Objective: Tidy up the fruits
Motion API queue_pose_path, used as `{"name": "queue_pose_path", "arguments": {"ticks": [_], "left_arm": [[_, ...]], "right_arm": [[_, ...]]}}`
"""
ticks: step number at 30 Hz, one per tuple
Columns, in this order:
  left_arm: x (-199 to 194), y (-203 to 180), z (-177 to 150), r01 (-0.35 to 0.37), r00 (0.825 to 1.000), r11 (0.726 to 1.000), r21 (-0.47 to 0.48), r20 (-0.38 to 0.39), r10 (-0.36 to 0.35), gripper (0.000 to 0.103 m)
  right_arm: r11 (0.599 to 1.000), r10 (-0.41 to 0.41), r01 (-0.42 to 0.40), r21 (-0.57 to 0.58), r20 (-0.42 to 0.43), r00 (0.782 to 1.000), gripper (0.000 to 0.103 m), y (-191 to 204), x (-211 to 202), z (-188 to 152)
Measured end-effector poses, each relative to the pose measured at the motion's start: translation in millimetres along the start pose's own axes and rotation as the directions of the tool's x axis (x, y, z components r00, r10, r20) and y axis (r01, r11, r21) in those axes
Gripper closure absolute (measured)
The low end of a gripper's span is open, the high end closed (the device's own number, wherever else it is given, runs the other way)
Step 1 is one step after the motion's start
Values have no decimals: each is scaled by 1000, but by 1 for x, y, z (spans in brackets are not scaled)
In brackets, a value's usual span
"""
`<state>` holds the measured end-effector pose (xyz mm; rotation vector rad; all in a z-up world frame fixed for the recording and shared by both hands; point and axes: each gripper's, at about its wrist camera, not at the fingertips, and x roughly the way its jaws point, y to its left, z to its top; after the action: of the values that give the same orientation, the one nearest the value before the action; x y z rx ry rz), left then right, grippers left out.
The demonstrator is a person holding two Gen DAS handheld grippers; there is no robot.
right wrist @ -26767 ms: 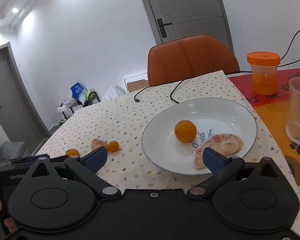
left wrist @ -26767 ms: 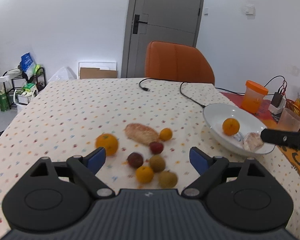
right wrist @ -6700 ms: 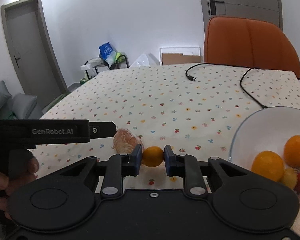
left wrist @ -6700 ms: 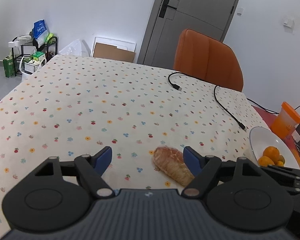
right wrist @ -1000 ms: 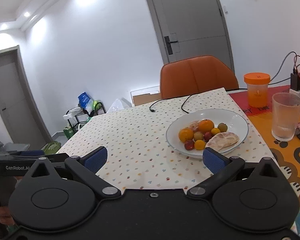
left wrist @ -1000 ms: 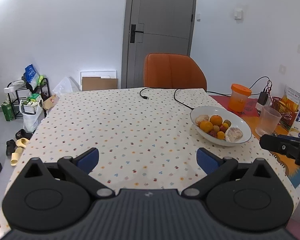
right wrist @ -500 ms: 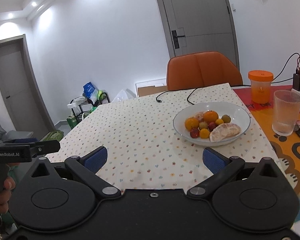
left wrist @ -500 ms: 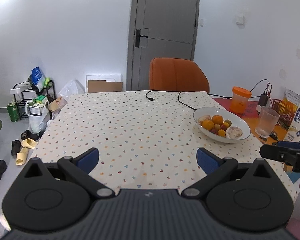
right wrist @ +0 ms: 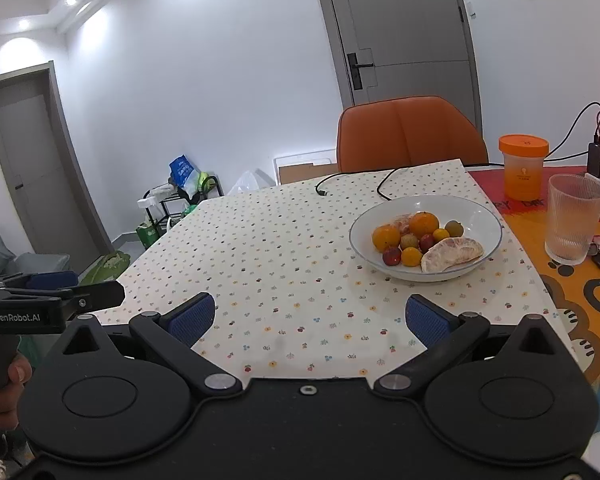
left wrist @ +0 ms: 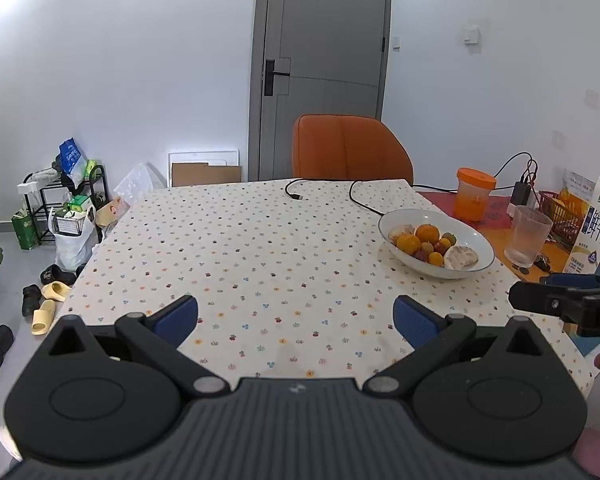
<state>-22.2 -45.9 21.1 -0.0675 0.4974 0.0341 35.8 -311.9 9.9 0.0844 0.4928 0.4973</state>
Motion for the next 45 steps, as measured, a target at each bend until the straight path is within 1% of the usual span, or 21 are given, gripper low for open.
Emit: {"name": "queue_pose_path", "arguments": {"ticks": [10,45], "left_arm": [[4,6,0,-7,1000,1000,-23,-20,6,0],[7,7,-3,-12,999,1000,-23,-34,11,0]], "right_arm": [[1000,5,-6,-15,-17,1000,0,3,2,-1],[1000,0,0,-9,-15,1000,0,0,2,-2]]}}
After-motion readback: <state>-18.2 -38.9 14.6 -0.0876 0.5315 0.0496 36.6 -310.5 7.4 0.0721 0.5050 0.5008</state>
